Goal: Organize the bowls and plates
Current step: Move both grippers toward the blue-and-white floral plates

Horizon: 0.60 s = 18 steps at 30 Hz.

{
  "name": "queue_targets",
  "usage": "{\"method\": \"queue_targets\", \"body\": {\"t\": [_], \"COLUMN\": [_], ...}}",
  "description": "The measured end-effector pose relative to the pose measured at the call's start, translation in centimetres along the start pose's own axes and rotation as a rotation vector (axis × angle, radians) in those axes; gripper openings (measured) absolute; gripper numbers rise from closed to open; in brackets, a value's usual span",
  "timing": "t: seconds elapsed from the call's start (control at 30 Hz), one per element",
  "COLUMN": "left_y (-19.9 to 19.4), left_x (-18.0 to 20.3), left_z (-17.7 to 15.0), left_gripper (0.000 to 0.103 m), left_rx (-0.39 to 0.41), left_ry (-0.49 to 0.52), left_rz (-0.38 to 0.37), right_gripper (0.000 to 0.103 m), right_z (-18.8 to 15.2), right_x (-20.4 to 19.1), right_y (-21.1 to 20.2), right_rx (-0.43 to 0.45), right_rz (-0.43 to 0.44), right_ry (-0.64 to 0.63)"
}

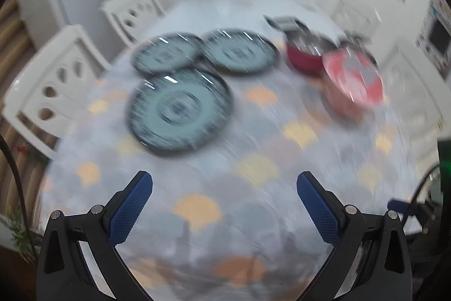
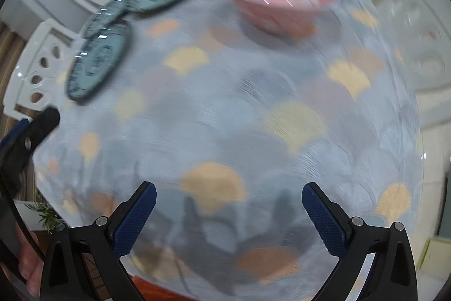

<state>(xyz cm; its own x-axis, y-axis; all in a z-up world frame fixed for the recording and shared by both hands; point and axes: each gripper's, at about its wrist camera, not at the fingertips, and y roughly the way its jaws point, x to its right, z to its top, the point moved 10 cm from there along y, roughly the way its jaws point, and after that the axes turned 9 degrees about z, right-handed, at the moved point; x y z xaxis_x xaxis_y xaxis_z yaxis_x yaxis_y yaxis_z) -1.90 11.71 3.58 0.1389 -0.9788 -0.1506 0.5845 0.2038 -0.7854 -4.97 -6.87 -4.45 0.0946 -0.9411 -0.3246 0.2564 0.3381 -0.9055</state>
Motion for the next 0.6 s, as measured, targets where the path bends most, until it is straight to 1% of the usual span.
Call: {"method": "queue_targets", "body": {"t": [0.03,0.07,0.1,0.17,0.2,0.23,0.27,0.3,0.4,0.43,0.6], "left_y": [-0.6,-0.7,-0.8,-0.8,-0.9,-1.0,-1.0,-1.0,-0.2,0.1,1.9], "left_x": [-1.8,-2.7,-3.4,-5.3,-6.3,-7.6,-8.4,-9.7,-12.1,-12.7,-15.2], "left_z": [1.1,2.2,3.2,4.1,4.6,5.2,5.7,6.4,7.6,7.9,8.8], "left_gripper": [0.102,0.102,0.102,0.102,0.102,0.102,0.102,0.102,0.102,0.102,0.102], "left_rx": [0.028,0.041,0.053,0.070,0.076,0.085,0.093,0.104,0.124,0.125,0.115], "left_ry": [-0.031,-0.049,-0.062,-0.078,-0.091,-0.107,-0.117,-0.133,-0.142,-0.141,-0.145], "left_rz": [0.017,0.025,0.032,0.046,0.052,0.055,0.058,0.064,0.082,0.086,0.058], "right_gripper": [0.103,0.103,0.103,0.103,0.103,0.103,0.103,0.103,0.103,0.103,0.103], "right_z": [0.4,1.2,2.2,3.6,4.6,5.6,5.9,6.5,5.8,5.8,5.6], "right_x": [-1.1,-2.4,-3.9,-6.1,-7.8,-8.6,-9.0,-10.6,-13.2,-14.1,-17.9], "right_y": [-0.2,-1.0,-2.0,-3.7,-4.5,-5.3,-5.8,-5.9,-5.0,-4.8,-3.0], "right_rx": [0.019,0.046,0.100,0.158,0.199,0.221,0.230,0.240,0.241,0.243,0.248], "right_rz": [-0.006,-0.016,-0.039,-0.077,-0.103,-0.116,-0.122,-0.129,-0.087,-0.086,-0.153], "right_ry": [-0.014,-0.033,-0.063,-0.104,-0.145,-0.174,-0.192,-0.220,-0.231,-0.234,-0.291]}}
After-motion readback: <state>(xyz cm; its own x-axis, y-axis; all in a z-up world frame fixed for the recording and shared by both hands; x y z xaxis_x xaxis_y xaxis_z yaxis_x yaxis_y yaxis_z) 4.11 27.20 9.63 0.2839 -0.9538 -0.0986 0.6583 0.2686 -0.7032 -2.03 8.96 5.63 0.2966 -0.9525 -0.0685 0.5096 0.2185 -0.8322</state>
